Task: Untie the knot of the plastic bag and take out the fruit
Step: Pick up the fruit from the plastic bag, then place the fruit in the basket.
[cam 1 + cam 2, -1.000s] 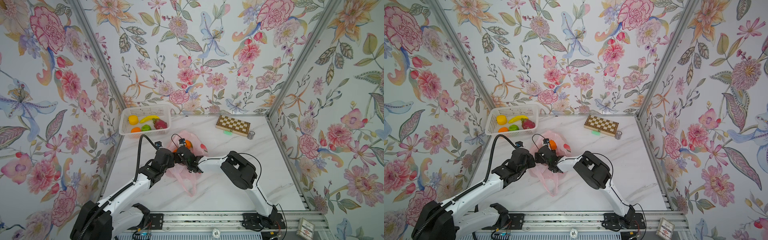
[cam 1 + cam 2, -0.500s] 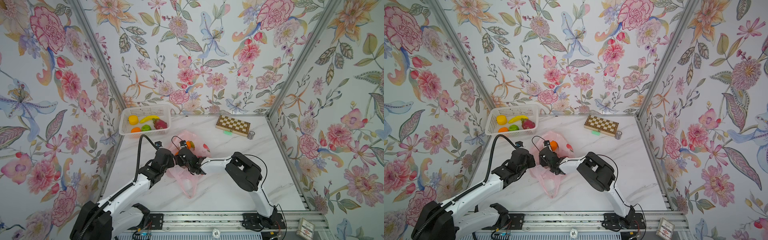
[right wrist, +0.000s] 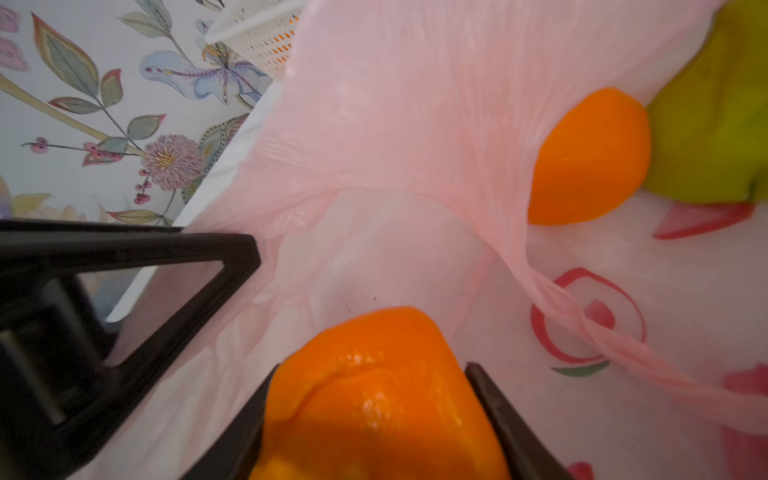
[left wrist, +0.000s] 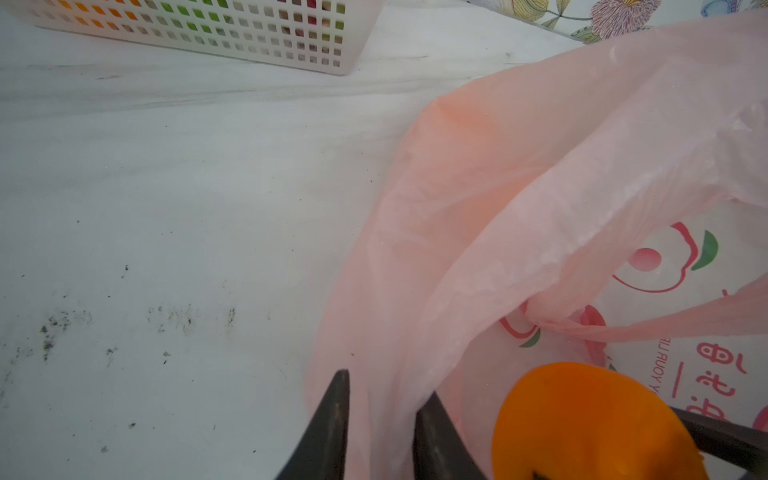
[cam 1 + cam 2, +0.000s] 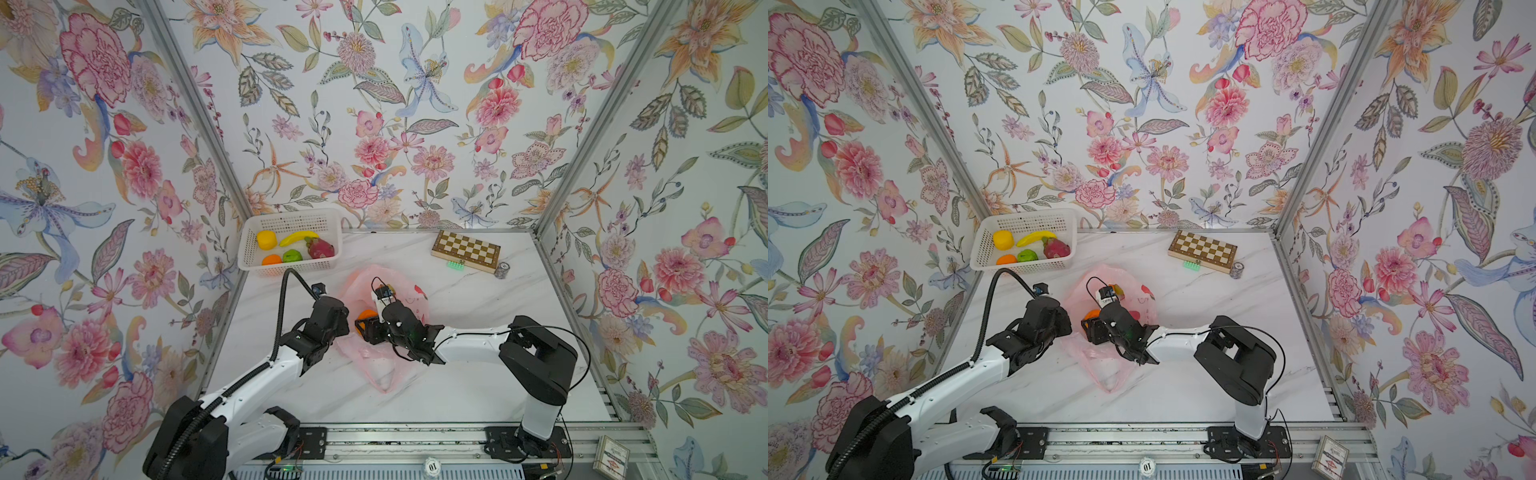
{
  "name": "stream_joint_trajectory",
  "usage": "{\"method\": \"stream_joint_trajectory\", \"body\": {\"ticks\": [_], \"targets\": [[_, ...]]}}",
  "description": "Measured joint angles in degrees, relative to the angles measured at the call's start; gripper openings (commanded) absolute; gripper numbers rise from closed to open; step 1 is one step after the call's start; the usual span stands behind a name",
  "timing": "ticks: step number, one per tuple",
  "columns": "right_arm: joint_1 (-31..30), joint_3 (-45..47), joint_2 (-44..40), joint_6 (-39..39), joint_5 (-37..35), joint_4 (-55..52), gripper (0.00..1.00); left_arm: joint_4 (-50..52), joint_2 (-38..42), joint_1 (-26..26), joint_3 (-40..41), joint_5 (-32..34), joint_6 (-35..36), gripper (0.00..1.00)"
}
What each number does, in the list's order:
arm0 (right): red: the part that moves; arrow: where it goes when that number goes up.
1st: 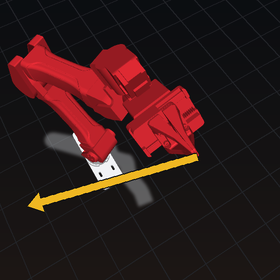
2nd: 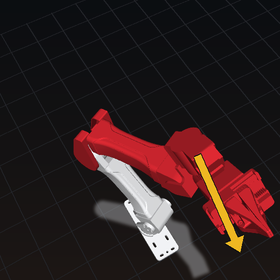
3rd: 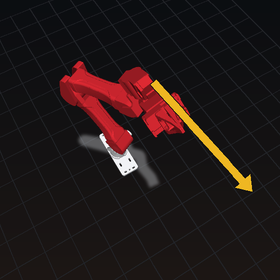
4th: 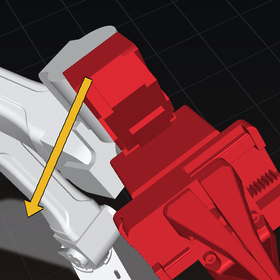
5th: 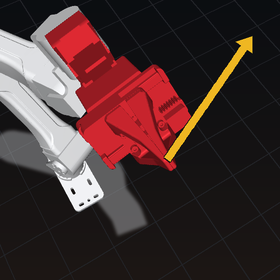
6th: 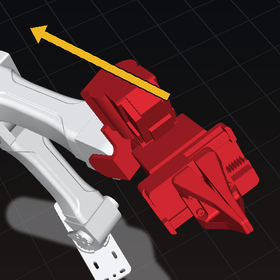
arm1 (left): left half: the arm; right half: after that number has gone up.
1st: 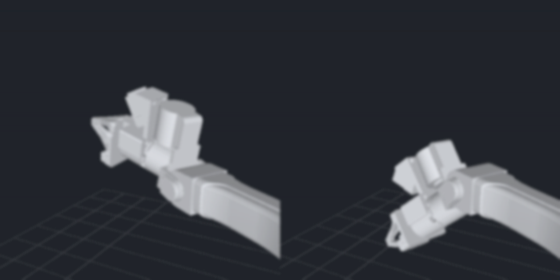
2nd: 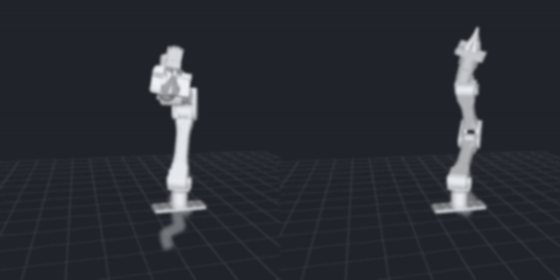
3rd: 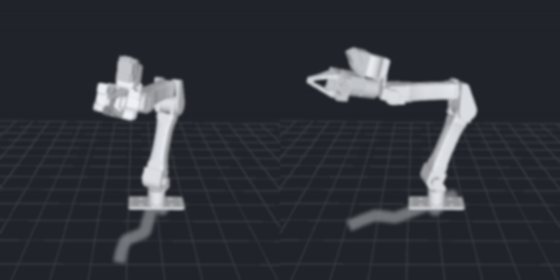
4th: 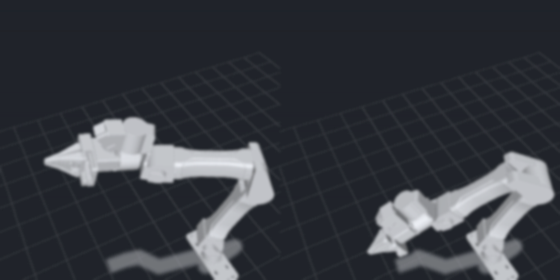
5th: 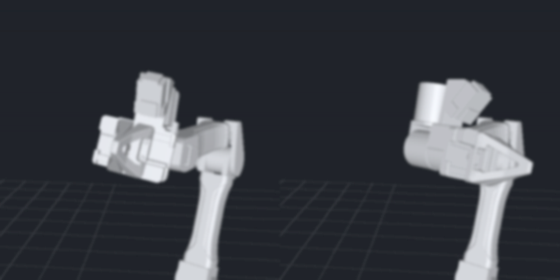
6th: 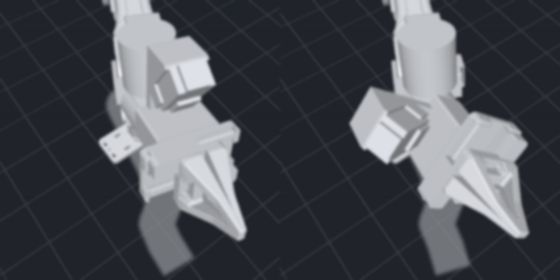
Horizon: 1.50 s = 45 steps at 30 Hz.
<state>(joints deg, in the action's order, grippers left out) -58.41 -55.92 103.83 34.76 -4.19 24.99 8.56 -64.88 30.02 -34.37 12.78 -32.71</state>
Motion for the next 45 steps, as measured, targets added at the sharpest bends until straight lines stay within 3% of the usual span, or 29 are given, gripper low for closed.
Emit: {"method": "stream_joint_trajectory", "body": {"ticks": [6,12,23,30,37,45], "targets": [[2.64,5.25,-7.43,4.61,3.89,4.55,0.41,-1.44,-0.28,0.0,0.0,-0.87,1.84,0.38],[7.85,8.57,-13.81,10.25,8.44,8.35,0.42,-6.38,0.98,0.0,0.37,-5.73,6.78,0.56],[16.76,9.55,-22.71,18.23,18.64,9.09,0.43,-20.24,12.07,0.0,2.64,-22.14,21.44,0.8],[18.73,9.53,-29.4,18.36,22.21,2.47,0.43,-30.97,12.37,0.07,2.62,-36.83,33.38,0.99],[18.75,8.96,-34.88,17.03,24.09,-3.93,0.43,-35.93,6.84,1.6,-0.22,-46.93,44.17,0.99],[18.23,8.35,-38.51,15.74,24.44,-7.96,0.44,-36.24,0.96,6.91,-7.41,-48.85,56.0,0.99]]}}
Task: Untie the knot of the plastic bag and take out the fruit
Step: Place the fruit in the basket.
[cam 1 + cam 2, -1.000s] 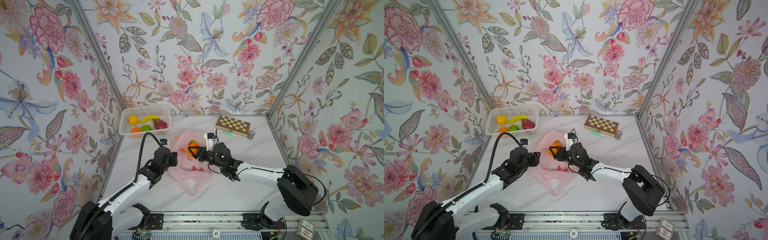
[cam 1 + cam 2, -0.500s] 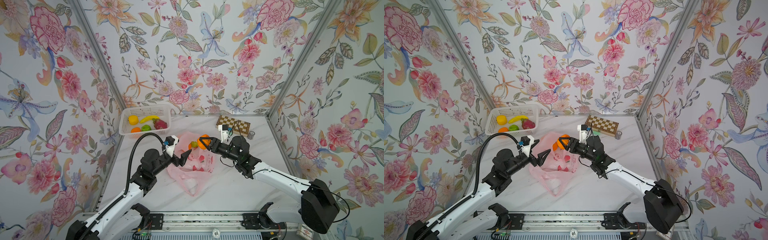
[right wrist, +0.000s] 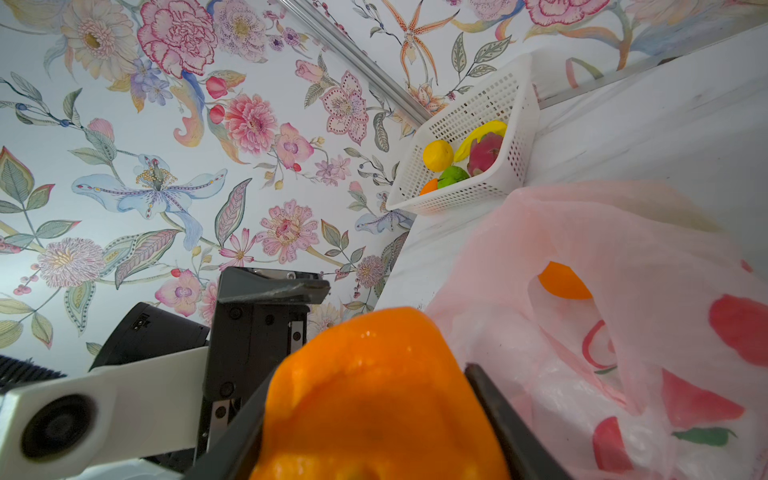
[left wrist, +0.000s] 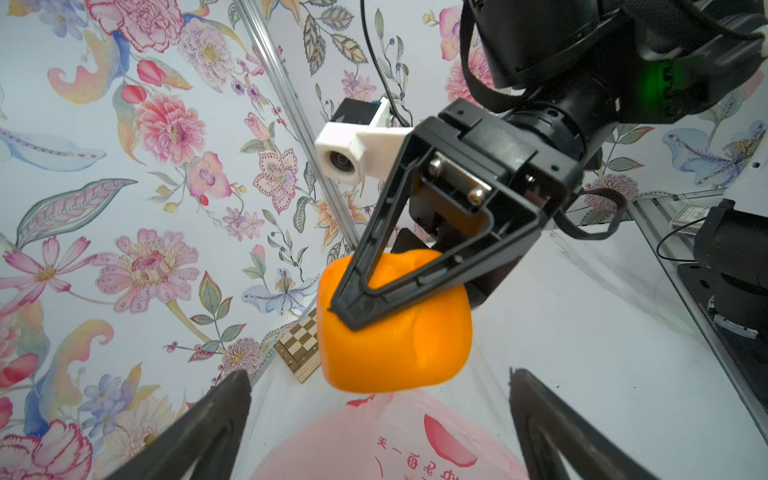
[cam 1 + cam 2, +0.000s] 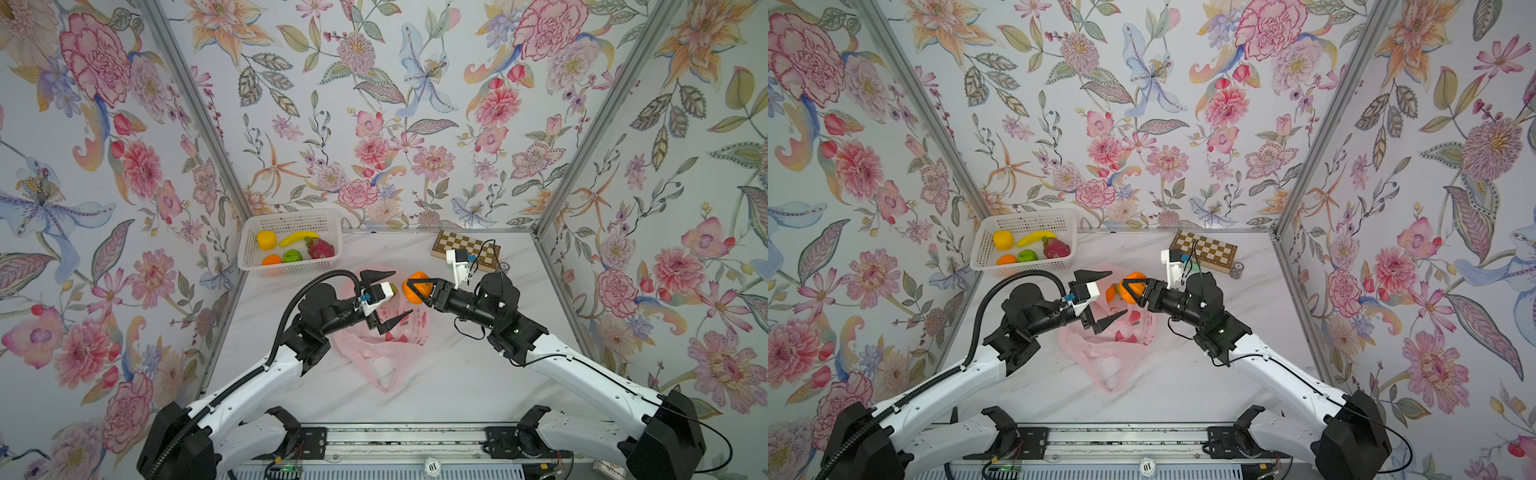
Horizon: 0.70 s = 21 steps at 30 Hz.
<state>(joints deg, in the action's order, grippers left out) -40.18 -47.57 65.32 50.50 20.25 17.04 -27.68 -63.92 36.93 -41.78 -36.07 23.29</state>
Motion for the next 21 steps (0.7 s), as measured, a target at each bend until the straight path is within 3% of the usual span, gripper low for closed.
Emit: {"method": "stream_joint_trajectory", "body": {"ticks": [4,10,15,16,19,21], "targets": [[-1.14,0.0,-0.07,-0.31,0.24,-0.37,0.43,-0.68,-3.08,1.75,-2.27,0.81,2.43,0.95],[-2.01,-0.11,-0.07,-0.35,-0.31,-0.26,0.44,-0.48,-6.25,2.97,-4.13,1.62,3.37,0.73],[-2.01,-0.11,-0.07,-0.63,-0.72,0.15,0.47,-0.15,-6.4,3.17,-4.46,2.14,3.93,0.6],[-2.01,-0.11,-0.07,-0.74,-0.74,0.22,0.52,0.15,-6.4,3.21,-4.61,2.25,4.13,0.58],[-2.01,-0.22,-0.07,-0.63,-1.18,0.22,0.84,0.66,-6.4,3.28,-4.92,2.86,4.13,0.54],[-2.19,-0.39,-0.24,-0.92,-1.49,0.07,0.93,0.87,-6.38,3.37,-5.03,5.27,4.11,0.52]]}}
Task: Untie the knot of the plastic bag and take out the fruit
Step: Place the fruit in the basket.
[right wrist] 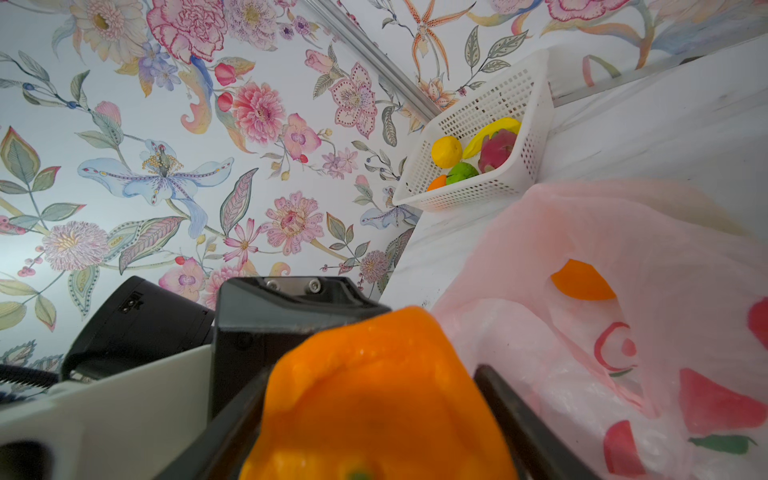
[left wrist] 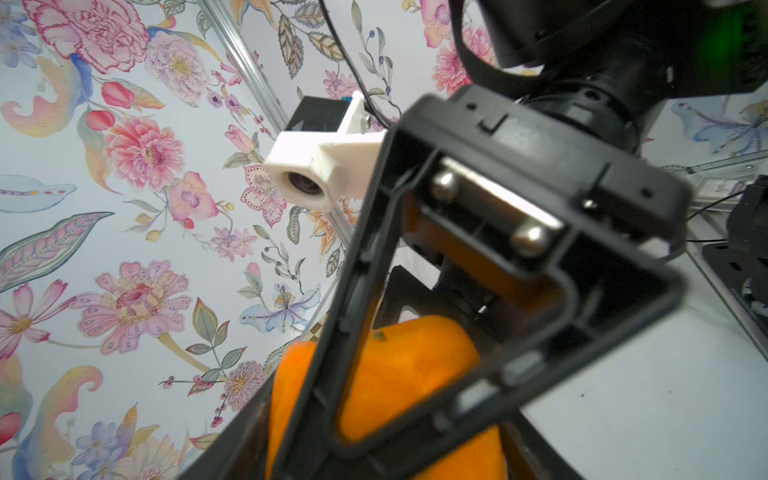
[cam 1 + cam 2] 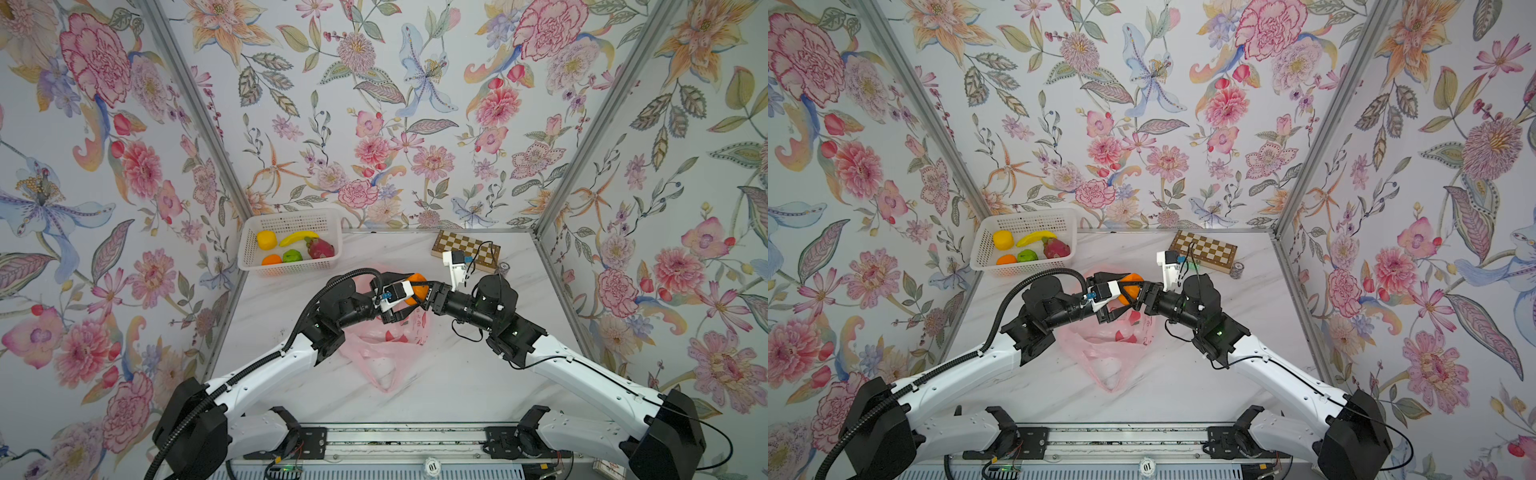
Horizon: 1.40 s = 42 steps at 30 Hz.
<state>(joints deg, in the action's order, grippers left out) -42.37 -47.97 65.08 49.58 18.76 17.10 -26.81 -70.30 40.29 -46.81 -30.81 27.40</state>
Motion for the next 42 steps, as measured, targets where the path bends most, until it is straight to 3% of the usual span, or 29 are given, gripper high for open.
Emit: {"method": "stream_joint_trajectory", "body": {"ticks": [5,11,16,30,42], "targets": [[-0.17,0.22,-3.56,-1.2,-4.35,-0.48,0.99,2.51,0.0,-1.9,-2.56,7.43,-2.12,0.49],[1.05,2.86,-10.12,-1.4,-11.37,0.96,0.99,5.66,-1.68,-11.78,-9.53,14.12,-8.85,0.48],[2.1,3.85,-10.8,-1.38,-14.38,-0.02,0.99,10.36,-6.6,-19.43,-16.68,19.54,-14.93,0.48],[2.34,3.85,-8.76,-1.38,-14.95,-4.22,0.99,32.85,-31.41,-38.21,-45.07,30.93,-34.29,0.41],[2.34,3.85,-8.48,-1.38,-14.95,-5.97,0.99,49.27,-52.81,-46.86,-65.26,30.99,-41.22,0.4]]}}
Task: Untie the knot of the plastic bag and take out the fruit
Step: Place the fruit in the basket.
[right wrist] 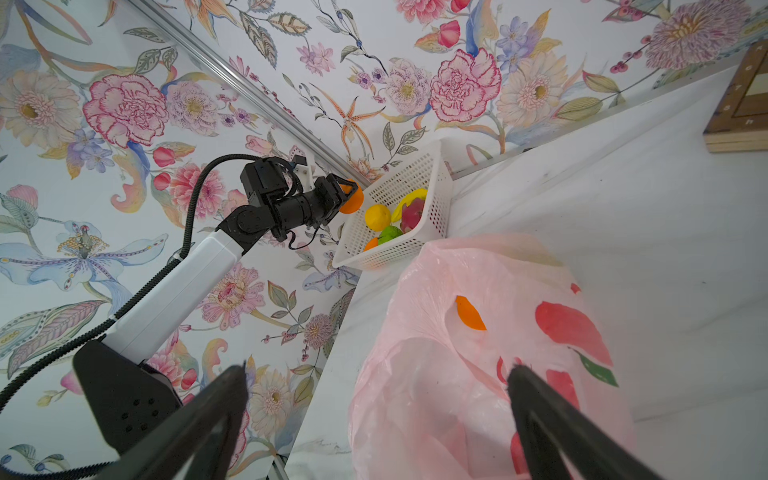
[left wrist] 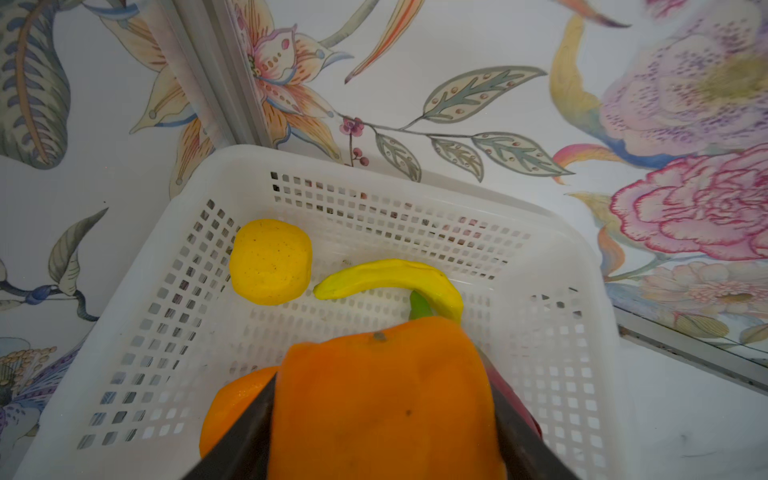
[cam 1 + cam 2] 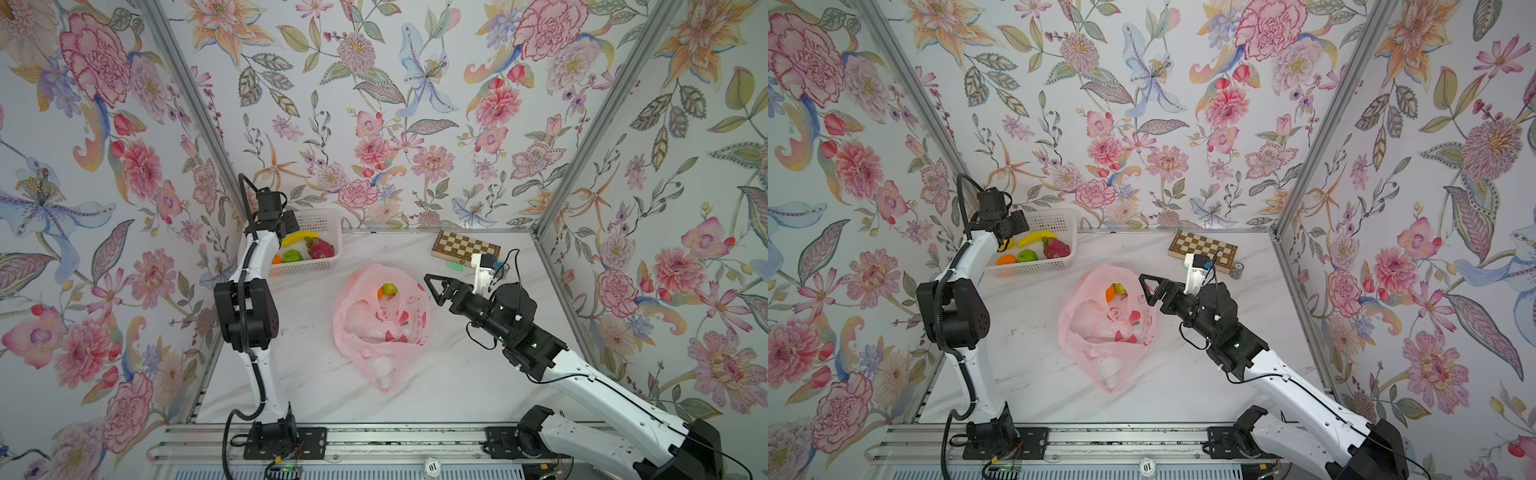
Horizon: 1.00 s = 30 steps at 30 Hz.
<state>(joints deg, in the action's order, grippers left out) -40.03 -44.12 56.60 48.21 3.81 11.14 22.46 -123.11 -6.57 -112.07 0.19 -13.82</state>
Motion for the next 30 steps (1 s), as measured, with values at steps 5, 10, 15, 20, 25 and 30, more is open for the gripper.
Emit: {"method": "stream_joint_trajectory", "body": {"ticks": [5,10,15,20,25,30], "targets": [[0.0,0.0,0.0,0.02,0.0,-1.07,0.99,4.68,-7.13,-1.75,-5.35,-0.72,-0.44,0.39],[0.0,0.0,0.0,0.02,0.0,-1.33,0.99,8.46,-12.61,-2.27,-9.18,-1.44,-0.42,0.4],[0.0,-0.07,-0.02,0.02,0.02,-2.05,0.99,9.73,-14.4,-2.27,-9.86,-1.75,-0.13,0.57],[0.0,-0.11,-0.02,0.02,0.0,-2.82,0.99,10.75,-14.4,-2.4,-9.97,-3.41,0.87,0.79],[-0.02,-0.11,-0.24,0.02,-0.02,-3.08,0.99,9.97,-13.0,-2.43,-8.13,-4.52,0.87,0.81],[-0.07,-0.11,-0.39,0.02,-0.04,-3.15,0.99,8.46,-6.34,-2.43,-2.34,-5.01,0.24,0.85]]}}
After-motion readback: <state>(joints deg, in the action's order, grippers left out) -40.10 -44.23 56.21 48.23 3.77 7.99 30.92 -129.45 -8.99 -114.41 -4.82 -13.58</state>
